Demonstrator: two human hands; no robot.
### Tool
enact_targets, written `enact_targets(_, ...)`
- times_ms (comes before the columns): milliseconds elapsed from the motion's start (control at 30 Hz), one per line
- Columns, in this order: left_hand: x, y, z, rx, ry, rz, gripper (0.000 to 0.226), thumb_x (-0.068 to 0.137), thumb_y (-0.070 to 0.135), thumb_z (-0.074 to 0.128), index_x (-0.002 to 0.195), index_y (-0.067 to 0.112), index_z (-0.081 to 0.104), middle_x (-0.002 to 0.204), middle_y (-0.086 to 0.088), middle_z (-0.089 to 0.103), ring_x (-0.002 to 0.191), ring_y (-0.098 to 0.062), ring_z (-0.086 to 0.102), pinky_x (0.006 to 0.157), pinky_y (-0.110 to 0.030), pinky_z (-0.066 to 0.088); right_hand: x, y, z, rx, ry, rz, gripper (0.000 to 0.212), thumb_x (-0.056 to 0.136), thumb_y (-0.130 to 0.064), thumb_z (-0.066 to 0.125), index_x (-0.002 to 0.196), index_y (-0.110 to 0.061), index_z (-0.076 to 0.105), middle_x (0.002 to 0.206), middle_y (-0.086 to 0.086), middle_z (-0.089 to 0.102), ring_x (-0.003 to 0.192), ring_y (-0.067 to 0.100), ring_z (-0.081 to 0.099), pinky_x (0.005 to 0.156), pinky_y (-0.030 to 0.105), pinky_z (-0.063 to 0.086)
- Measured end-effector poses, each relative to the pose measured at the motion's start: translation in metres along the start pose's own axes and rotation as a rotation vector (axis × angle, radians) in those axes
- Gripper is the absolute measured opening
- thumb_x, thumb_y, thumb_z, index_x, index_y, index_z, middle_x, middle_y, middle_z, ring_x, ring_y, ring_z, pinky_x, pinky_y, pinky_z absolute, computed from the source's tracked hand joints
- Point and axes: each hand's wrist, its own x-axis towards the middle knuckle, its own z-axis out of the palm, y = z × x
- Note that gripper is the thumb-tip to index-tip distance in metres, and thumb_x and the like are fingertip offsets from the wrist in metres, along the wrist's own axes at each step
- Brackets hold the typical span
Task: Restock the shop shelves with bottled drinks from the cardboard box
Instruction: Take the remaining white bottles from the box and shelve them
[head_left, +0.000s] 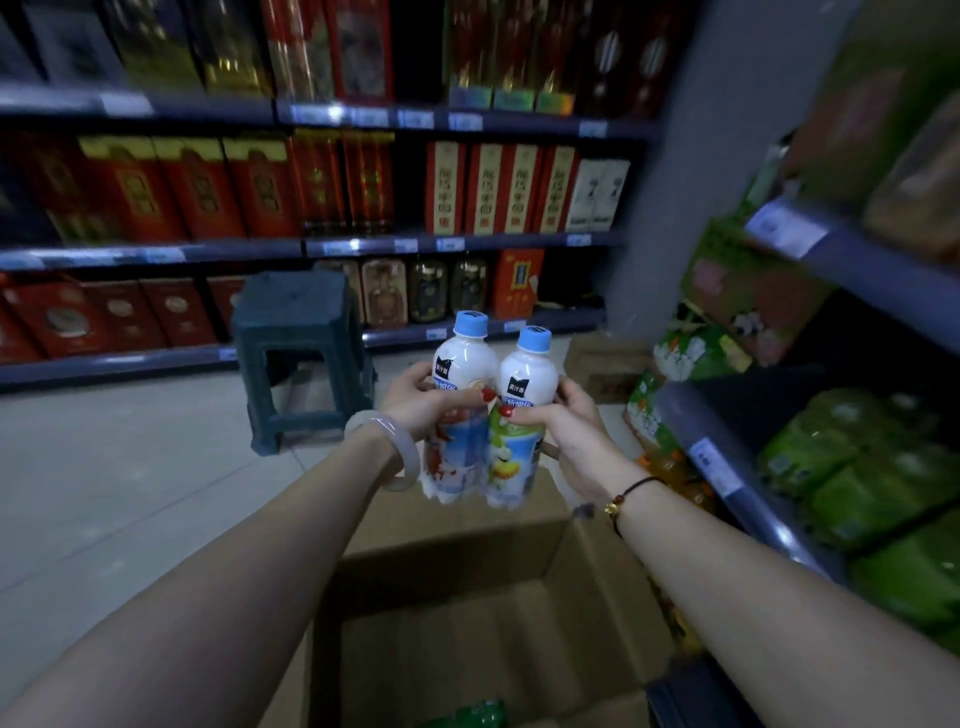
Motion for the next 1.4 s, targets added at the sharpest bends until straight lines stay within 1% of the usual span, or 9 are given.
enact_targets(67,-0.016,0.061,0.009,-0.008,-0.008,0.04,0.067,0.041,0.028,0.088,0.103,0.019,0.066,0.101,-0.005,0.072,0.097,-0.026,0.068,0.094,-0.046,0.051,-0.017,-0.062,-0.004,0.014,0.025,-0.032,0.04,0.071,0.003,0.069,0.097,-0.025,0.056,0.104,0.0,0.067,0.096,0.019,0.064,0.08,0.035,0.051)
enact_targets(233,-0.062,0.2,0.031,-0.009,-0.054,0.14,0.045,0.067,0.013,0.081,0.108,0.011,0.065,0.103,-0.007,0.071,0.092,-0.022,0.068,0.072,-0.032,0.054,-0.056,-0.2,-0.012,0.045,0.104,-0.108,0.056,0.057,-0.009,0.075,0.108,-0.022,0.058,0.107,0.004,0.07,0.097,0.025,0.066,0.071,0.037,0.053)
enact_targets(367,-0.091,0.285,0.045,-0.014,-0.137,0.186,0.047,0.063,0.014,0.083,0.107,0.012,0.065,0.101,-0.01,0.073,0.096,-0.029,0.069,0.083,-0.043,0.055,-0.087,-0.287,-0.02,0.068,0.156,-0.199,0.048,0.06,-0.003,0.075,0.1,-0.024,0.059,0.105,0.005,0.07,0.098,0.026,0.067,0.088,0.045,0.054)
enact_targets(600,-0.13,0.399,0.086,0.055,-0.286,0.309,0.053,0.056,0.02,0.087,0.104,0.015,0.065,0.101,-0.005,0.073,0.097,-0.024,0.068,0.088,-0.048,0.054,-0.139,-0.398,-0.051,0.087,0.259,-0.327,0.04,0.069,0.002,0.071,0.102,-0.017,0.059,0.104,0.009,0.07,0.098,0.027,0.067,0.084,0.041,0.053)
enact_targets(733,-0.141,0.433,0.117,0.051,-0.387,0.341,0.044,0.065,0.013,0.083,0.105,0.01,0.065,0.103,-0.01,0.072,0.098,-0.027,0.069,0.092,-0.049,0.052,-0.161,-0.433,-0.076,0.098,0.346,-0.361,0.05,0.055,-0.009,0.076,0.101,-0.022,0.062,0.103,0.009,0.071,0.097,0.03,0.068,0.089,0.052,0.053)
enact_targets(1000,-0.16,0.462,0.193,0.027,-0.586,0.388,0.047,0.068,0.007,0.08,0.111,0.002,0.061,0.106,-0.017,0.071,0.096,-0.032,0.069,0.088,-0.049,0.054,-0.215,-0.466,-0.137,0.065,0.544,-0.439,0.048,0.062,0.001,0.073,0.107,-0.014,0.062,0.104,0.009,0.071,0.097,0.027,0.068,0.087,0.043,0.054)
enact_targets(1200,-0.189,0.48,0.28,0.05,-0.738,0.454,0.037,0.072,0.012,0.078,0.106,0.01,0.064,0.1,-0.006,0.073,0.082,-0.018,0.069,0.062,-0.029,0.054,-0.267,-0.488,-0.205,0.024,0.688,-0.51,0.042,0.07,0.005,0.069,0.104,-0.017,0.058,0.105,0.008,0.069,0.092,0.024,0.067,0.07,0.036,0.053)
enact_targets(1333,-0.207,0.488,0.338,0.029,-0.832,0.467,0.036,0.075,0.009,0.074,0.109,0.01,0.062,0.096,-0.006,0.071,0.073,-0.014,0.067,0.05,-0.022,0.049,-0.293,-0.502,-0.255,-0.044,0.801,-0.554,0.039,0.069,0.007,0.07,0.101,-0.013,0.058,0.103,0.01,0.068,0.094,0.026,0.067,0.081,0.043,0.055)
enact_targets(1400,-0.214,0.489,0.366,0.019,-0.862,0.488,0.039,0.075,0.006,0.074,0.112,0.009,0.061,0.098,-0.005,0.07,0.078,-0.014,0.065,0.057,-0.025,0.047,-0.3,-0.506,-0.28,-0.07,0.842,-0.576,0.04,0.069,0.008,0.07,0.103,-0.01,0.057,0.104,0.011,0.067,0.096,0.027,0.066,0.084,0.043,0.054)
